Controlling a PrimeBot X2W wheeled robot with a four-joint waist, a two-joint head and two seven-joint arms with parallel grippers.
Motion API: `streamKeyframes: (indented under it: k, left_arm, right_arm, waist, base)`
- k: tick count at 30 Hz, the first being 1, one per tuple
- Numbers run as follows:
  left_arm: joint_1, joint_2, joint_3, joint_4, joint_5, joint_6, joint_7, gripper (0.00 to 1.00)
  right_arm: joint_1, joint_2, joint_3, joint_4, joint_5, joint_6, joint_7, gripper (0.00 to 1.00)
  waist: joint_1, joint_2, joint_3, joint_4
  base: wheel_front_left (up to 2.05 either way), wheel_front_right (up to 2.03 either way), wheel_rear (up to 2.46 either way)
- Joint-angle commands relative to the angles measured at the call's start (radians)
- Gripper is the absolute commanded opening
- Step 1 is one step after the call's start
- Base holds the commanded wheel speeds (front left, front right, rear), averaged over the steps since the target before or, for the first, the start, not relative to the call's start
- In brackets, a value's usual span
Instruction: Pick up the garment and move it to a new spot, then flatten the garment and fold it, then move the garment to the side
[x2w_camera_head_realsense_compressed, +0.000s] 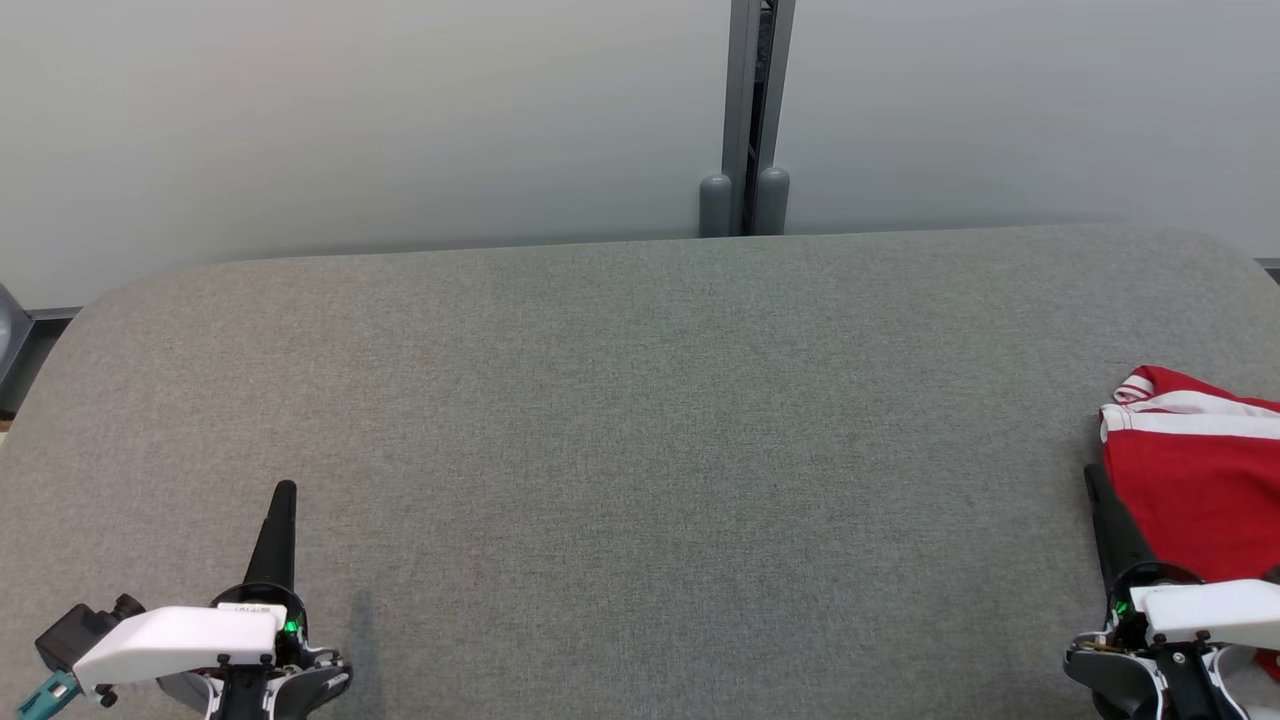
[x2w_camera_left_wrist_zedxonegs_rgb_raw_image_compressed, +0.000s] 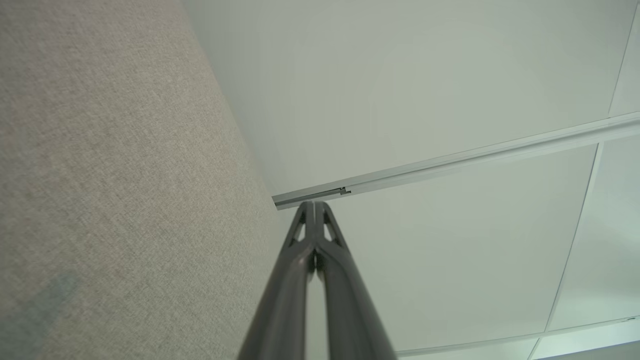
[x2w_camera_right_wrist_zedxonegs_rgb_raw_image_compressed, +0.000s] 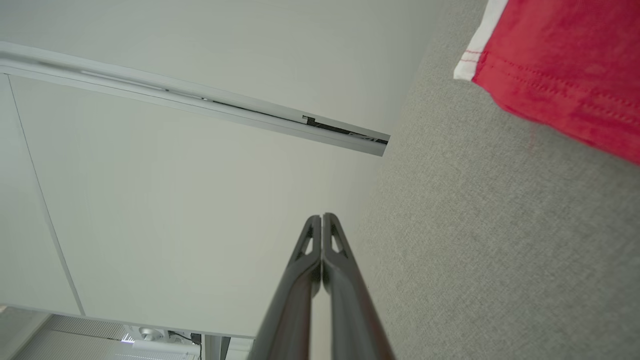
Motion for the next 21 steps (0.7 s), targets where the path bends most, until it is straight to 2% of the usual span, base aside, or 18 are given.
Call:
streamKeyframes:
  k: [1, 21]
  left_arm:
    - [-0.018, 0.006, 0.007, -0.010, -0.026, -0.006, 0.008, 0.00]
    - [-0.029, 0.008, 0.028, -0.029, -0.172, -0.024, 0.048, 0.00]
  right_arm:
    - [0.003, -0.010, -0.006, -0.015, 0.025, 0.000, 0.010, 0.00]
    - [0.012, -0.012, -0.018, -0.049, 0.186, 0.000, 0.051, 0.00]
  waist:
    - [0.0000, -0.0001, 0.000, 0.000]
    - [0.0000, -0.0001, 0.000, 0.000]
  base:
    - [0.00, 0.00, 0.00]
    - [0.00, 0.00, 0.00]
